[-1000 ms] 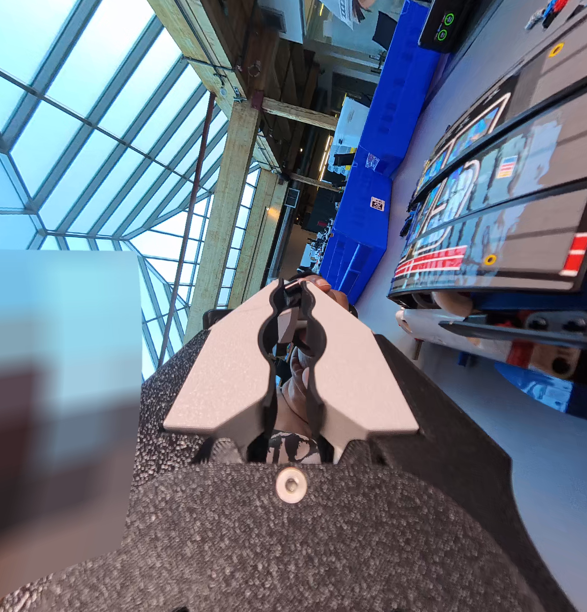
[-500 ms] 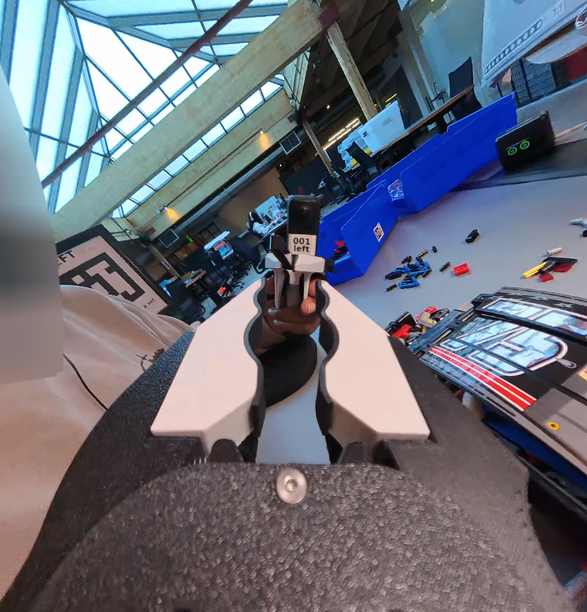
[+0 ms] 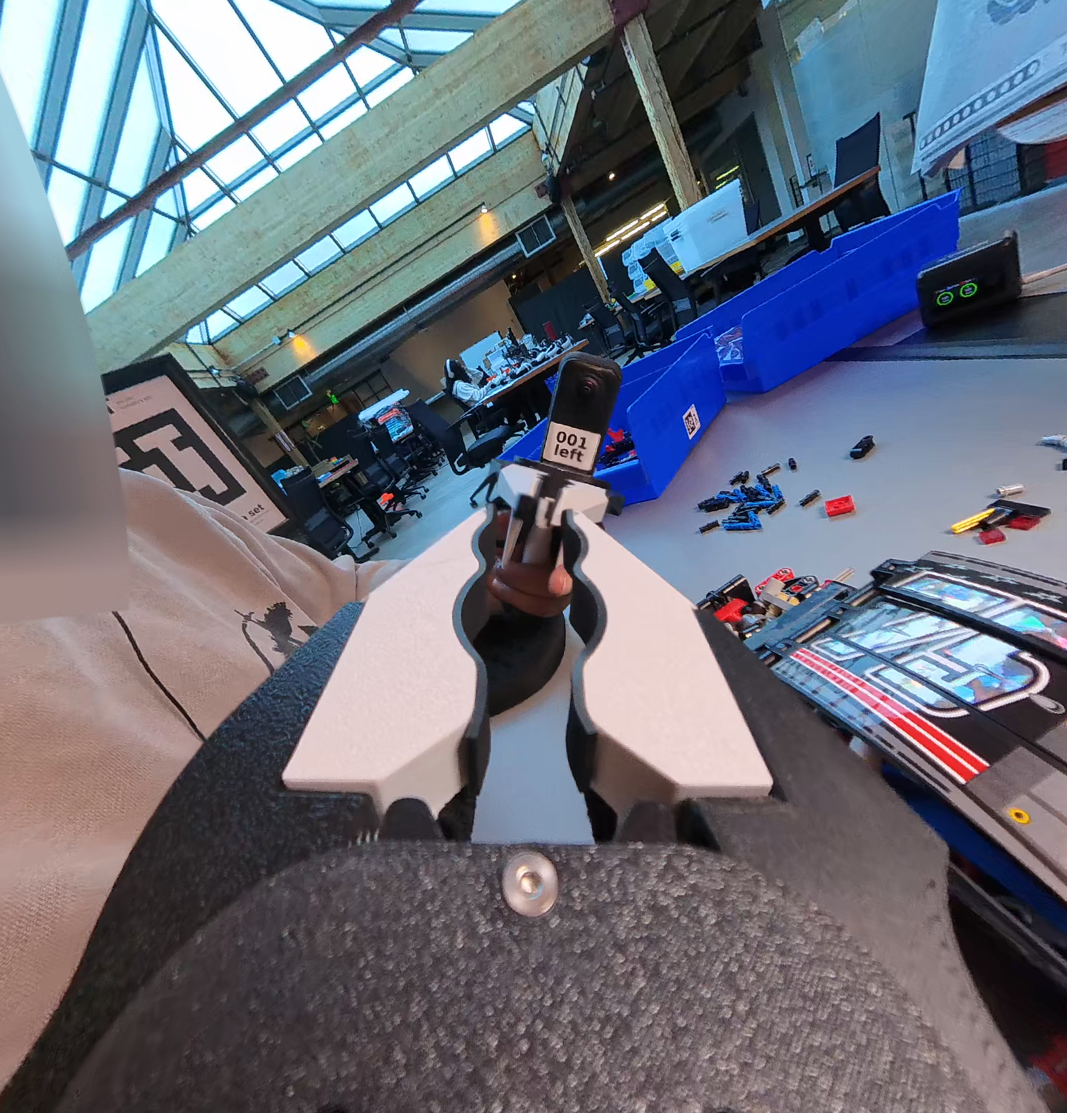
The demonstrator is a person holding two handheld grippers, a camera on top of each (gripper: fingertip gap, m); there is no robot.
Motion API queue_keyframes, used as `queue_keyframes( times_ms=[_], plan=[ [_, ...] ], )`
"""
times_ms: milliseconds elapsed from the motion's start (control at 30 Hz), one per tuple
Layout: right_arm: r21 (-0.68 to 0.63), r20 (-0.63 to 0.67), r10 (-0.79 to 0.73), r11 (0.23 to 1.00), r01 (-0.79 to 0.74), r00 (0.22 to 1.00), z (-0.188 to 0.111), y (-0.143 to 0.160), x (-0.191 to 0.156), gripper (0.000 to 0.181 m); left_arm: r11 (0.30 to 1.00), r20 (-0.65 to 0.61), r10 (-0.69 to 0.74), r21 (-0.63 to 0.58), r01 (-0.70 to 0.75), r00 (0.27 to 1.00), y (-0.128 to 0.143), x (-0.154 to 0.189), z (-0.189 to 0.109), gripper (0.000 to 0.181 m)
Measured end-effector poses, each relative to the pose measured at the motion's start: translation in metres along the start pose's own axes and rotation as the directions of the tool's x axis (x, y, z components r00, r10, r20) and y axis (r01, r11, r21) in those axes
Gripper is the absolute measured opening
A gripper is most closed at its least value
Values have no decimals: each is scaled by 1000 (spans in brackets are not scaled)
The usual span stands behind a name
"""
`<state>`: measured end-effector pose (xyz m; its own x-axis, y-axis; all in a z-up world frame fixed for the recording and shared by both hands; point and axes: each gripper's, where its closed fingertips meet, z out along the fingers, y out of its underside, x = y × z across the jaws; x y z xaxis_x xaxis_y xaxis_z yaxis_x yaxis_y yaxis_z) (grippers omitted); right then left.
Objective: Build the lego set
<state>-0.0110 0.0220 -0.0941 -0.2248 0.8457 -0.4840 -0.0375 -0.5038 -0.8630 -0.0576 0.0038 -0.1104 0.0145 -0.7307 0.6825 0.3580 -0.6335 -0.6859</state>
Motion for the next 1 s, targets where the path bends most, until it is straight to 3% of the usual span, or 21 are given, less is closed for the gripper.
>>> queue_keyframes(
  times_ms=[133, 267, 467, 633, 733, 833, 1000],
  plan=[
    [-61, -29, -109, 992, 107, 994, -2, 7, 0, 6, 984, 61, 168, -77, -163, 984, 10, -3, 2, 6],
    [-190, -37, -285, 943, 274, 958, -8, 22, 2, 6, 926, 120, 363, -156, -343, 924, 16, -7, 3, 7],
    [-449, 41, -571, 723, 526, 820, -22, 64, 14, 6, 669, 115, 718, -385, -636, 686, 41, -20, 2, 8],
    [-571, 95, -609, 614, 545, 787, -30, 93, 25, 6, 514, 56, 801, -573, -638, 595, 69, -42, -5, 7],
    [-657, 115, -593, 556, 509, 797, -35, 111, 34, 6, 432, 33, 814, -701, -568, 580, 89, -61, -13, 7],
    [-748, 127, -545, 496, 441, 829, -39, 129, 41, 6, 402, 36, 777, -797, -451, 629, 109, -74, -19, 7],
    [-821, 104, -520, 436, 368, 848, -40, 136, 49, 6, 396, 69, 769, -832, -389, 635, 111, -80, -21, 7]
  ],
)
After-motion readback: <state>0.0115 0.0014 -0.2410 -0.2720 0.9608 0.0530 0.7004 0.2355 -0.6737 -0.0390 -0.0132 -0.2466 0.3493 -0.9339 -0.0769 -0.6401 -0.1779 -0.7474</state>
